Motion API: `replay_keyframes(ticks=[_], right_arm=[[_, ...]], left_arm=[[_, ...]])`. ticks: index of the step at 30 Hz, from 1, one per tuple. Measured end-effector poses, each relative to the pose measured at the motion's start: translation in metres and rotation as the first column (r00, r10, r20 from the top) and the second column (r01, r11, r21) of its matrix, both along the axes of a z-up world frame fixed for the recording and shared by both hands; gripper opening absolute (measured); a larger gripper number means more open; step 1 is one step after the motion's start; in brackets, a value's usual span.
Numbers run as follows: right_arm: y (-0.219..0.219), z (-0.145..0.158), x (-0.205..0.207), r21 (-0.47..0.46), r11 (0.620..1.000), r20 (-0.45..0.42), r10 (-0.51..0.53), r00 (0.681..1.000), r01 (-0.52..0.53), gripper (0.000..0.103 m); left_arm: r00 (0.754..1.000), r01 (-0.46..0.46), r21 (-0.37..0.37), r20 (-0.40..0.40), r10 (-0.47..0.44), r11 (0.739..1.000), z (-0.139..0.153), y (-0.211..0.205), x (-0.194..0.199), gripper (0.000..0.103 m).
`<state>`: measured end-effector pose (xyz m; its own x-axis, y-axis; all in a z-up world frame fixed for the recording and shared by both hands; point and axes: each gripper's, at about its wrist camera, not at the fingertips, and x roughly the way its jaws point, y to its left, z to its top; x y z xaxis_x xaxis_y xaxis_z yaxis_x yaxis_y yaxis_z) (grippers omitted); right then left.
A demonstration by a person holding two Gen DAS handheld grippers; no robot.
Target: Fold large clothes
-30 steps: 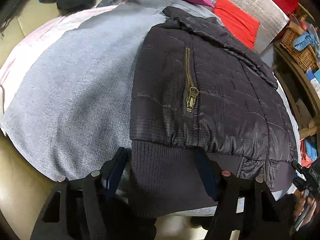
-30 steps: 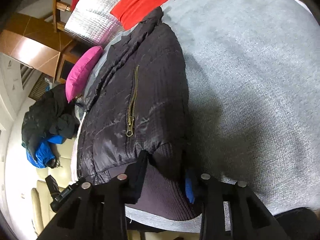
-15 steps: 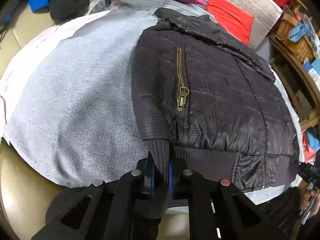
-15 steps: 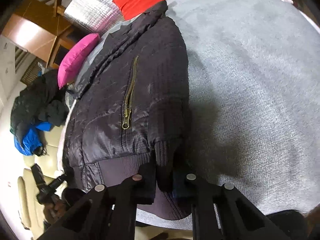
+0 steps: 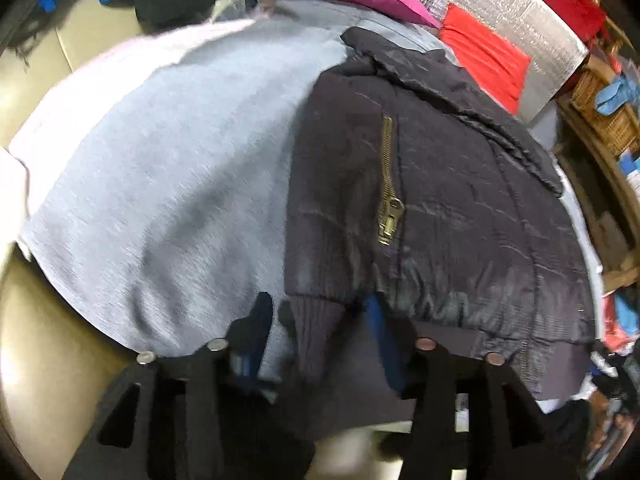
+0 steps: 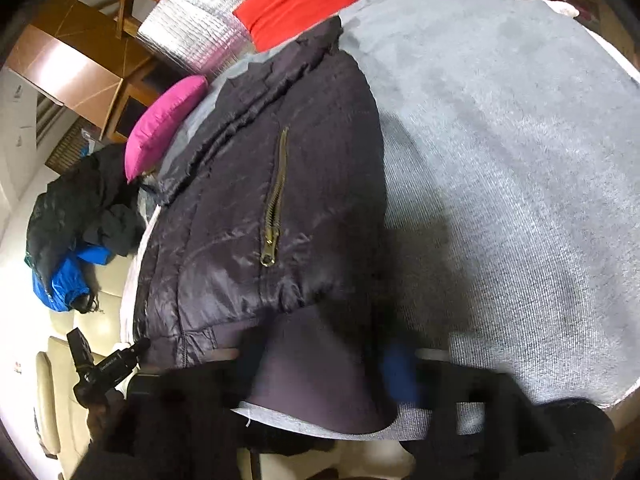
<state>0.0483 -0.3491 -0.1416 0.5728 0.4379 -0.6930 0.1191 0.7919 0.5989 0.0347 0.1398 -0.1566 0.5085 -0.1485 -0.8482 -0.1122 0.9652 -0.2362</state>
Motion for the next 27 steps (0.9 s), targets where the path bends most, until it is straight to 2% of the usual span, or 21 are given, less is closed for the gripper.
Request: replay_keyframes(ticks=[3, 5, 6, 7, 9, 14, 19, 27], right_arm=[[0.001, -0.001, 0.004, 0.012, 1.000, 0.005, 0.001, 1.000, -0.001, 0.070], [0.005, -0.006, 0.007, 0.031, 1.000, 0.001, -0.002, 1.000, 0.002, 0.060], [0.009, -0.007, 0.009, 0.028, 1.000, -0.002, 0.006, 1.000, -0.006, 0.041], [0.013, -0.009, 0.010, -0.022, 1.000, -0.017, 0.000, 1.000, 0.000, 0.035], [0.014, -0.010, 0.009, -0.026, 1.000, -0.020, 0.001, 1.000, -0.002, 0.032], [0.009, -0.017, 0.012, 0.006, 1.000, -0.057, 0.011, 0.998, -0.011, 0.032], [0.016, -0.015, 0.015, -0.051, 0.997, -0.064, 0.047, 0.997, -0.051, 0.032], [0.019, -0.014, 0.013, -0.083, 0.994, -0.067, 0.065, 0.996, -0.070, 0.032]], left_arm=[[1.000, -0.002, 0.016, -0.012, 0.002, 1.000, -0.002, -0.005, 0.006, 0.052], [1.000, -0.010, 0.026, -0.007, 0.011, 1.000, -0.003, -0.008, 0.008, 0.052], [1.000, -0.010, 0.035, -0.003, 0.010, 0.999, -0.004, -0.009, 0.008, 0.052], [1.000, -0.006, 0.048, -0.002, 0.006, 0.999, -0.005, -0.011, 0.010, 0.052], [1.000, 0.007, 0.060, 0.001, -0.007, 0.998, -0.005, -0.014, 0.008, 0.050], [1.000, 0.012, 0.071, 0.005, -0.013, 0.997, -0.005, -0.020, 0.012, 0.047], [1.000, 0.019, 0.085, 0.014, -0.020, 0.996, -0.005, -0.015, 0.002, 0.047], [0.999, 0.021, 0.104, 0.026, -0.024, 0.994, -0.005, -0.016, 0.000, 0.048]])
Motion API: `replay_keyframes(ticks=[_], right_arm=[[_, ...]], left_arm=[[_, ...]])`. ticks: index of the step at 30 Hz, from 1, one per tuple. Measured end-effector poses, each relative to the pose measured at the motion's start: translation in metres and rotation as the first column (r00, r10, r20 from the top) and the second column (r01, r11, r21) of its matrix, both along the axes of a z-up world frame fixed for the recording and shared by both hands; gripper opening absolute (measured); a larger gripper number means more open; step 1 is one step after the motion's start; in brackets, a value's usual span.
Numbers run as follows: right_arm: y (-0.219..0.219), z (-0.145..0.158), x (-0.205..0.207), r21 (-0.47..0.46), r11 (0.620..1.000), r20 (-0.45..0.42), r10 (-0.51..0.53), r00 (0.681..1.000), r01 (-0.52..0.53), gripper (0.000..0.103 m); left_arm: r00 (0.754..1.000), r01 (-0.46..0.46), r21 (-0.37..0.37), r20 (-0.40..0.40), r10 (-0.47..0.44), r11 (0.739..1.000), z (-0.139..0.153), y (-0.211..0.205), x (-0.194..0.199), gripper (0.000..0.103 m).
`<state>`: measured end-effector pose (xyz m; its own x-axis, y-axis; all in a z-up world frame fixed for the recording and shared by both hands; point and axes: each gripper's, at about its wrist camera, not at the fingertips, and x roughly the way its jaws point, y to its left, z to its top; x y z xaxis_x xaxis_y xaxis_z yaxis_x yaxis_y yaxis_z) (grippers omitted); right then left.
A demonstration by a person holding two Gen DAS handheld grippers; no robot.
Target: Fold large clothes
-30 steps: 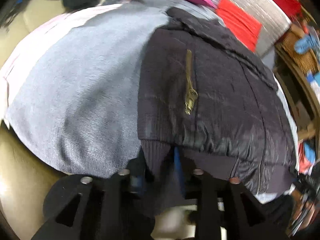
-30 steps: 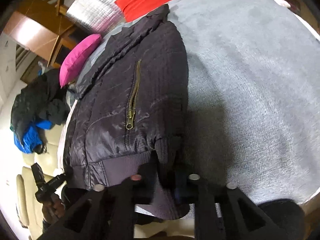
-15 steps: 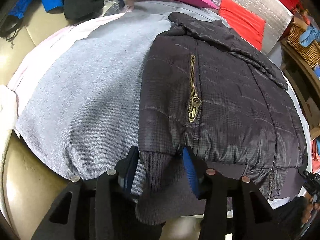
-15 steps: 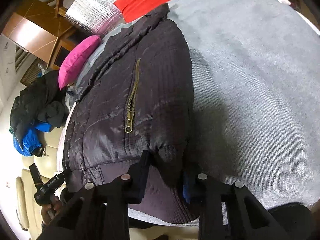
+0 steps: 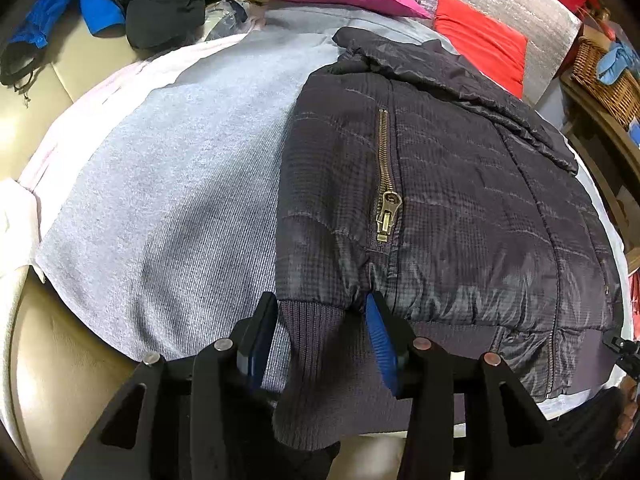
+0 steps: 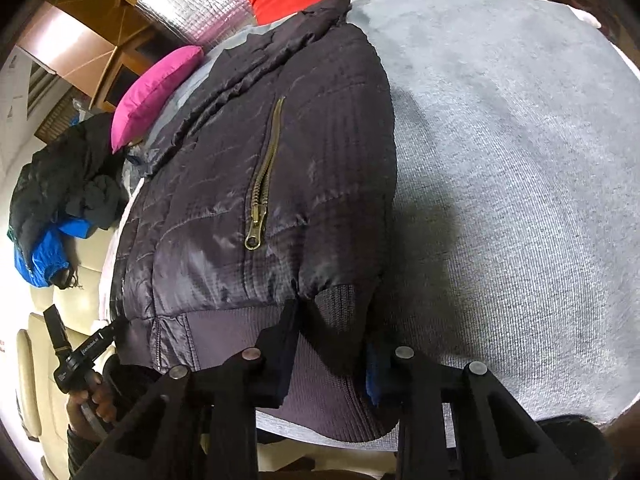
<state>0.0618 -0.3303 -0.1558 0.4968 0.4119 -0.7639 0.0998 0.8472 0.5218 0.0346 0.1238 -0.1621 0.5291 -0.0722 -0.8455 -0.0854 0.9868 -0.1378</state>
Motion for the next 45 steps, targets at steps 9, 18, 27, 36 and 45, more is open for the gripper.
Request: replay_keyframes(ticks=[9, 18, 27, 36, 45], right_arm=[[-0.003, -0.003, 0.000, 0.011, 1.000, -0.011, -0.019, 1.000, 0.019, 0.018], [-0.002, 0.000, -0.004, -0.006, 1.000, -0.006, 0.007, 1.000, -0.007, 0.013], [-0.004, 0.000, -0.004, -0.005, 0.999, -0.014, 0.033, 0.999, -0.033, 0.012], [-0.010, -0.001, -0.004, 0.013, 0.998, -0.033, 0.057, 0.998, -0.057, 0.011], [-0.017, -0.008, 0.002, 0.101, 0.994, -0.027, 0.030, 0.999, -0.027, 0.014]], left_arm=[[0.999, 0.034, 0.031, 0.001, -0.034, 0.999, 0.002, -0.007, -0.001, 0.029], [0.999, 0.051, 0.042, -0.005, -0.050, 0.998, 0.004, -0.008, -0.005, 0.012], [0.999, 0.045, 0.042, -0.009, -0.045, 0.998, 0.006, -0.005, -0.009, 0.011], [0.999, 0.048, 0.037, -0.017, -0.048, 0.998, 0.007, -0.005, -0.003, 0.011], [0.999, 0.041, 0.007, -0.018, -0.040, 0.999, 0.001, -0.003, 0.002, 0.012]])
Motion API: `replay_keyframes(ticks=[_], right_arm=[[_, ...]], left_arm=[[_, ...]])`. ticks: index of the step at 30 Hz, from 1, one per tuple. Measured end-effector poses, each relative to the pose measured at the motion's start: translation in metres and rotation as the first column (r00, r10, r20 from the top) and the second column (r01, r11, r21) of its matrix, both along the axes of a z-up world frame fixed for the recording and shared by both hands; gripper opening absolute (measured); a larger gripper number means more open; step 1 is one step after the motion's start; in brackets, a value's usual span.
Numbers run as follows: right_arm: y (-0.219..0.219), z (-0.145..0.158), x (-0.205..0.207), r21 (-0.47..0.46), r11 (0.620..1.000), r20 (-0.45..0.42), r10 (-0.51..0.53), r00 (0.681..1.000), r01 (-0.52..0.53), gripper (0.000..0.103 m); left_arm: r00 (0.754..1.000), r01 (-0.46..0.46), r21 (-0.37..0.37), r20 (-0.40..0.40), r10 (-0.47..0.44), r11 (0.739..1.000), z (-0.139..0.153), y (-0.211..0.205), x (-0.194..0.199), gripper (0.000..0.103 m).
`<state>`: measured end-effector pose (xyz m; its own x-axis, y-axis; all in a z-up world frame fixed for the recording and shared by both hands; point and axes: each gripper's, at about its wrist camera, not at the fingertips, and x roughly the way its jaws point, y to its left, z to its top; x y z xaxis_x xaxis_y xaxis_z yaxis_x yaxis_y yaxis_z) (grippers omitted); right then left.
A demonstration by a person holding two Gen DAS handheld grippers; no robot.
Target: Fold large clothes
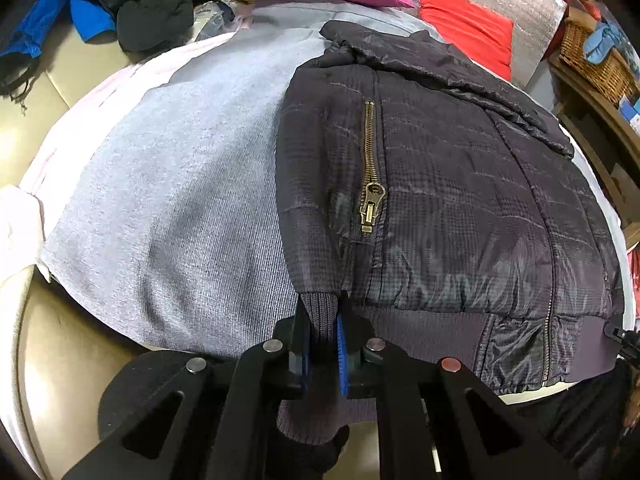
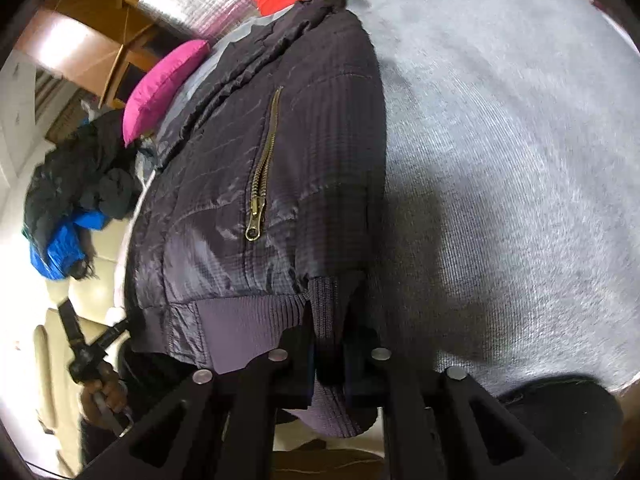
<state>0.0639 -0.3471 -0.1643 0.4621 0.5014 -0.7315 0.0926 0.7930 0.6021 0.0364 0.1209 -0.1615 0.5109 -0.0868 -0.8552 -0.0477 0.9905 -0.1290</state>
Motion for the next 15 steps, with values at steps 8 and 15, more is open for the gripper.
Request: replay_keyframes(ticks=[8, 15], right_arm=[[0.003, -0.001, -0.003, 0.009, 1.000, -0.003, -0.018, 1.000, 0.018, 0.016], [-0.001, 0.003, -0.006, 0.002, 1.000, 0.010, -0.019, 1.000, 0.019, 0.027]], left_arm=[[0.999, -0.040, -0.091, -0.011, 0.039, 0.995, -0.005, 0.012, 0.001, 0.032], [1.000, -0.006, -0.025, -0.019, 0.005, 1.000, -0.007, -0.001, -0.001, 0.049]])
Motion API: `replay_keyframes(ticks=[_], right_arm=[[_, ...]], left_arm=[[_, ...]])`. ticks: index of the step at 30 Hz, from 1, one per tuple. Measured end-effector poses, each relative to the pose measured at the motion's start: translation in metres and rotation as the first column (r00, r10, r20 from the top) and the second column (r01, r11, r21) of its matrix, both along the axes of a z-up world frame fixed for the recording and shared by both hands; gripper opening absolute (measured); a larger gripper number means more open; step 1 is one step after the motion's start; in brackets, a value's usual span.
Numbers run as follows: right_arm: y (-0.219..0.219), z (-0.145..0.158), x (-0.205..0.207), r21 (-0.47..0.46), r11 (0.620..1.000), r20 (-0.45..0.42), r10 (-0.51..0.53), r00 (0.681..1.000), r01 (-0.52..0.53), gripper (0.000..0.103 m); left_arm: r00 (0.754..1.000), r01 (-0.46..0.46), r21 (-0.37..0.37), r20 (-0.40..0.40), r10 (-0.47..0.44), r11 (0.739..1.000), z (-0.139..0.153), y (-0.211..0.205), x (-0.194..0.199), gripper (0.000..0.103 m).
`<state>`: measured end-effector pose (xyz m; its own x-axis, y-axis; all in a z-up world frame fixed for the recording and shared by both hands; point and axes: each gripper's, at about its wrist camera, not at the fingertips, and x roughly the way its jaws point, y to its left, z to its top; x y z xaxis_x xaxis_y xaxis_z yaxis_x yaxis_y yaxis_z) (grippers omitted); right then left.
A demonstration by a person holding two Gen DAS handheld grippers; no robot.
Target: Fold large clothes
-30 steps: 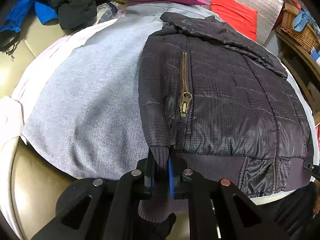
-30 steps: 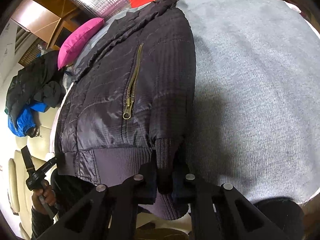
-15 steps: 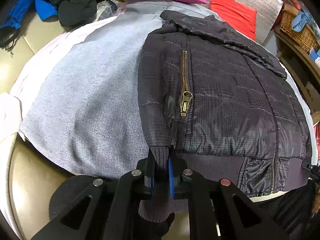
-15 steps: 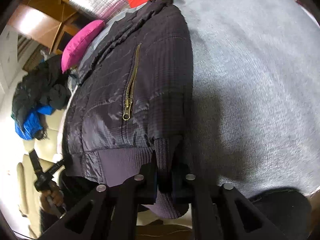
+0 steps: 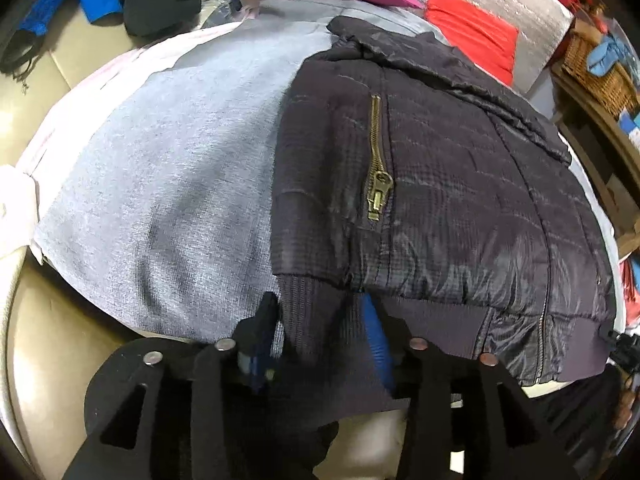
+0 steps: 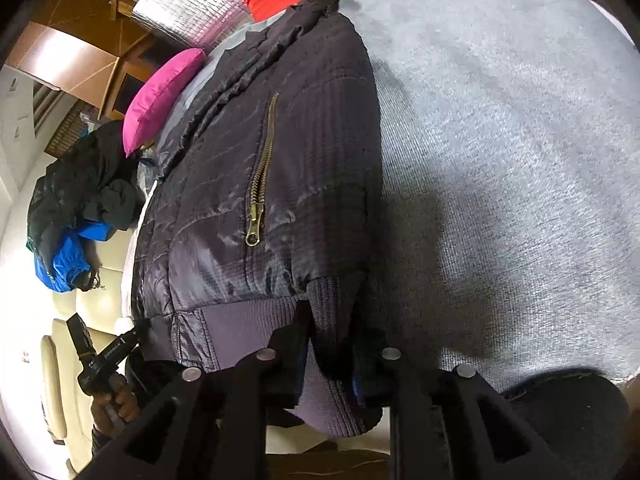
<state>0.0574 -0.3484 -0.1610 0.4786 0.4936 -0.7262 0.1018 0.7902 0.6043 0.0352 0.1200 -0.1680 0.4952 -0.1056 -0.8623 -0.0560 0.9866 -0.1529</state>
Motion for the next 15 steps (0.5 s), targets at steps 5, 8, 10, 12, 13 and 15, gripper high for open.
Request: replay_keyframes(ticks=[5, 8, 10, 12, 13, 15], right_arm=[[-0.002, -0.001, 0.000, -0.007, 1.000, 0.006, -0.006, 1.000, 0.006, 0.038], [0.002, -0.001, 0.002, -0.007, 1.000, 0.010, 0.009, 1.000, -0.009, 0.038], [0.010, -0.001, 0.003, -0.017, 0.999, 0.009, 0.031, 0.999, -0.031, 0.034], [0.012, -0.001, 0.004, -0.043, 0.999, 0.005, 0.033, 0.999, -0.033, 0.018], [0.010, -0.002, 0.004, -0.032, 0.999, -0.003, 0.027, 1.000, -0.027, 0.016], [0.007, -0.003, 0.003, -0.013, 1.000, -0.006, 0.023, 1.000, -0.023, 0.014]], left_arm=[[1.000, 0.014, 0.034, -0.007, -0.014, 0.999, -0.004, -0.011, 0.003, 0.049], [1.000, 0.029, 0.031, -0.012, -0.029, 0.999, -0.006, -0.015, 0.007, 0.042], [0.999, 0.038, 0.052, -0.011, -0.037, 0.998, -0.005, -0.017, 0.008, 0.031], [0.999, 0.041, 0.062, -0.010, -0.041, 0.997, -0.005, -0.019, 0.011, 0.018], [0.999, 0.041, 0.055, -0.010, -0.040, 0.998, -0.005, -0.017, 0.012, 0.016], [0.999, 0.042, 0.042, -0.009, -0.041, 0.998, -0.004, -0.013, 0.008, 0.012]])
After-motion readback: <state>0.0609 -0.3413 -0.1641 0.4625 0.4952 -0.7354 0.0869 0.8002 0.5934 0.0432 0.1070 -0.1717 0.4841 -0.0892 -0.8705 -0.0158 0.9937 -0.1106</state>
